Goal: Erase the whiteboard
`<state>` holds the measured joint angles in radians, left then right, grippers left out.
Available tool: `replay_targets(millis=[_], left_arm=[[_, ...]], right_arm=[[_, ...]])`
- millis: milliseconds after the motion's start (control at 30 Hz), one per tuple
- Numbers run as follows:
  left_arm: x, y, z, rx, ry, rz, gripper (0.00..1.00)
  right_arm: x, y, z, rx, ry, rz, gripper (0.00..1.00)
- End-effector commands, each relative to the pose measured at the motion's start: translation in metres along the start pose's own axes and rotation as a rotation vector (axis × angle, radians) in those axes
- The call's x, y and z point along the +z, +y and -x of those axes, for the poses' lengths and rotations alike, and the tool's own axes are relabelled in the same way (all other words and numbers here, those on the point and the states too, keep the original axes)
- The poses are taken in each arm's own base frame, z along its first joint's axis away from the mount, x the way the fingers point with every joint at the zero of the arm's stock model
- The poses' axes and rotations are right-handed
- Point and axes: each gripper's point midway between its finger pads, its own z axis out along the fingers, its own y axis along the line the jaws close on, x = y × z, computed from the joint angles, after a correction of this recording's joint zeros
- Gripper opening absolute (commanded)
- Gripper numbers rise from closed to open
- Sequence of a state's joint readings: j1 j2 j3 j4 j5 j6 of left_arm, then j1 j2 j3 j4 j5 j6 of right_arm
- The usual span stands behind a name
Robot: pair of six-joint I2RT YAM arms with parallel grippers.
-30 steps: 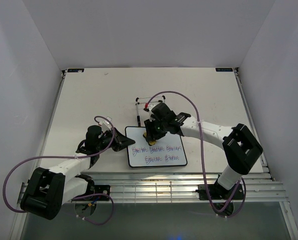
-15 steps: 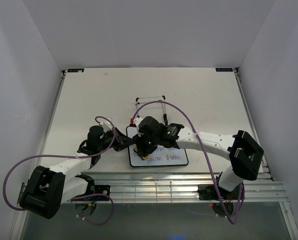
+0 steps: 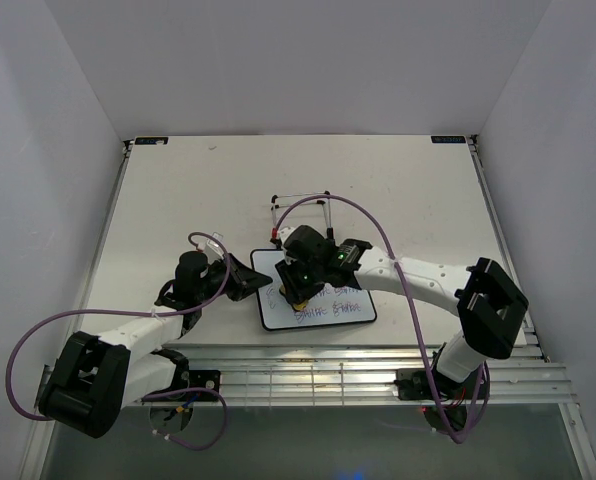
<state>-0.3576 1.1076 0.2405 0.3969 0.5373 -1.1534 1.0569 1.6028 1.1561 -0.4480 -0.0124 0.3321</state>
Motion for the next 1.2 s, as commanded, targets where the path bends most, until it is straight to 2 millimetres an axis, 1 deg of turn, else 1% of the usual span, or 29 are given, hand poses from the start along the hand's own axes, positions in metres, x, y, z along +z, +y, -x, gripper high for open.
replay_targets(millis=[0, 33, 100, 167, 200, 267, 300, 367, 400, 433, 533, 600, 633, 733, 767, 833, 900, 1000, 1067, 1133, 1167], left_arm=[[0.0, -0.027, 0.012, 0.069, -0.054, -0.083, 0.0], [0.0, -0.027, 0.012, 0.069, -0.054, -0.083, 0.0], [0.0, -0.027, 0.012, 0.07, -0.052, -0.083, 0.0], [0.001, -0.027, 0.012, 0.072, -0.049, -0.084, 0.0], [0.001, -0.028, 0.012, 0.072, -0.05, -0.085, 0.0], [0.001, -0.029, 0.012, 0.073, -0.047, -0.086, 0.0], [0.002, -0.03, 0.012, 0.075, -0.048, -0.088, 0.0], [0.002, -0.03, 0.011, 0.075, -0.041, -0.087, 0.0], [0.003, -0.031, 0.011, 0.077, -0.041, -0.09, 0.0], [0.002, -0.031, 0.01, 0.078, -0.04, -0.092, 0.0], [0.001, -0.031, 0.009, 0.079, -0.04, -0.094, 0.0], [0.0, -0.033, 0.009, 0.08, -0.043, -0.098, 0.0], [0.0, -0.032, 0.008, 0.081, -0.042, -0.099, 0.0], [0.0, -0.031, 0.006, 0.081, -0.034, -0.099, 0.0], [0.0, -0.031, 0.006, 0.08, -0.03, -0.098, 0.0], [0.0, -0.03, 0.004, 0.08, -0.019, -0.097, 0.0], [0.001, -0.032, 0.004, 0.09, -0.017, -0.101, 0.0], [0.003, -0.036, 0.001, 0.106, -0.005, -0.109, 0.0], [0.004, -0.035, -0.002, 0.105, 0.006, -0.105, 0.0], [0.005, -0.034, -0.004, 0.104, 0.014, -0.103, 0.0], [0.005, -0.034, -0.003, 0.105, 0.012, -0.103, 0.0]], right_arm=[[-0.002, -0.013, -0.022, -0.013, 0.079, -0.053, 0.33], [-0.001, -0.009, -0.02, -0.02, 0.072, -0.044, 0.33], [0.001, 0.012, -0.017, -0.041, 0.08, 0.022, 0.33], [0.001, 0.025, -0.012, -0.061, 0.079, 0.051, 0.33], [0.001, 0.038, -0.008, -0.081, 0.072, 0.072, 0.33], [0.003, 0.051, -0.005, -0.097, 0.073, 0.103, 0.33], [0.002, 0.061, 0.0, -0.111, 0.057, 0.129, 0.33], [0.003, 0.071, 0.001, -0.118, 0.056, 0.167, 0.33], [0.006, 0.071, 0.001, -0.12, 0.064, 0.167, 0.33], [0.006, 0.072, 0.004, -0.122, 0.059, 0.163, 0.33], [0.014, 0.061, 0.004, -0.128, 0.065, 0.115, 0.33], [0.016, 0.048, 0.004, -0.115, 0.072, 0.084, 0.32], [0.017, 0.041, -0.001, -0.108, 0.083, 0.064, 0.32], [0.016, 0.02, -0.001, -0.077, 0.082, 0.025, 0.32], [0.017, 0.009, -0.004, -0.066, 0.089, -0.003, 0.32], [0.017, -0.002, -0.007, -0.058, 0.106, -0.035, 0.32], [0.017, -0.018, -0.007, -0.052, 0.122, -0.091, 0.32], [0.018, -0.026, -0.003, -0.05, 0.127, -0.122, 0.32], [0.019, -0.031, -0.004, -0.048, 0.148, -0.148, 0.32], [0.019, -0.025, 0.001, -0.048, 0.144, -0.129, 0.32], [0.019, -0.019, 0.001, -0.05, 0.143, -0.101, 0.32]])
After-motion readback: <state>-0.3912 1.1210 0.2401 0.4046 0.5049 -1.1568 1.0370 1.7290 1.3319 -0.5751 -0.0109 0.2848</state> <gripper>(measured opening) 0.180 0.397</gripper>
